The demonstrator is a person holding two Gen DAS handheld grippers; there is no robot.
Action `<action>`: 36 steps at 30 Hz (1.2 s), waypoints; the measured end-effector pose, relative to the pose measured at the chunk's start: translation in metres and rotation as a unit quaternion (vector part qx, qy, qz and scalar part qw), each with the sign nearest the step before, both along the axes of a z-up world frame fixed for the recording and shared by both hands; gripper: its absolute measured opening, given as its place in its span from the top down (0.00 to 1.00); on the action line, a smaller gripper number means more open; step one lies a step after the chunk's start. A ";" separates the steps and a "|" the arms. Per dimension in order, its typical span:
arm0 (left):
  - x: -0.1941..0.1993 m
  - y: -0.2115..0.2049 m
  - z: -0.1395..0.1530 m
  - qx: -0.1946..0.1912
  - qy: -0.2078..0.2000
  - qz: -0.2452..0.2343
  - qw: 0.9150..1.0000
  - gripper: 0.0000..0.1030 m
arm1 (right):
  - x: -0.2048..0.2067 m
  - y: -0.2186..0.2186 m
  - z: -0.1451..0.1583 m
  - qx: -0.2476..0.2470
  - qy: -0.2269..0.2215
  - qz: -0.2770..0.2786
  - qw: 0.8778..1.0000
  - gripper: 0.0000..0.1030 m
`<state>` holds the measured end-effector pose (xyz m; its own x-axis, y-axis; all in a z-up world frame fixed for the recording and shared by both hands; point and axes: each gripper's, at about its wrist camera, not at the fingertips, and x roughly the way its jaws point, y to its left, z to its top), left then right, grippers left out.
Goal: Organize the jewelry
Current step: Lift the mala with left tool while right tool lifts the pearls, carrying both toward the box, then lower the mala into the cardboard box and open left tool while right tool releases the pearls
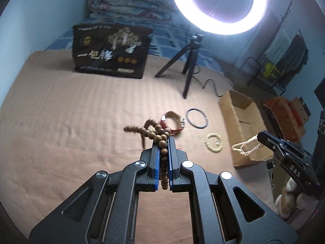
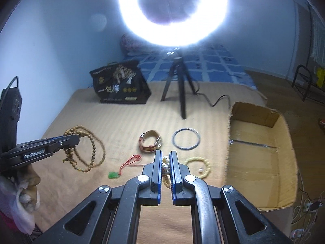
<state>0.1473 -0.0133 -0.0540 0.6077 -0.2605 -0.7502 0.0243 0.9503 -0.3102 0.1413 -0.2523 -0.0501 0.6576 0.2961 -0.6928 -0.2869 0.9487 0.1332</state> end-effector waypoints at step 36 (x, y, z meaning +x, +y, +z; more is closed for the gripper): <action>0.038 -0.200 0.049 -0.062 -0.054 -0.147 0.986 0.96 | -0.001 -0.163 0.003 0.002 -0.008 -0.160 0.987 0.96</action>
<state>0.1856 -0.2130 -0.0053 0.5671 -0.5227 -0.6365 0.3316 0.8523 -0.4045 0.1404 -0.4154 -0.0475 0.7289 0.0731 -0.6807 0.0259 0.9906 0.1341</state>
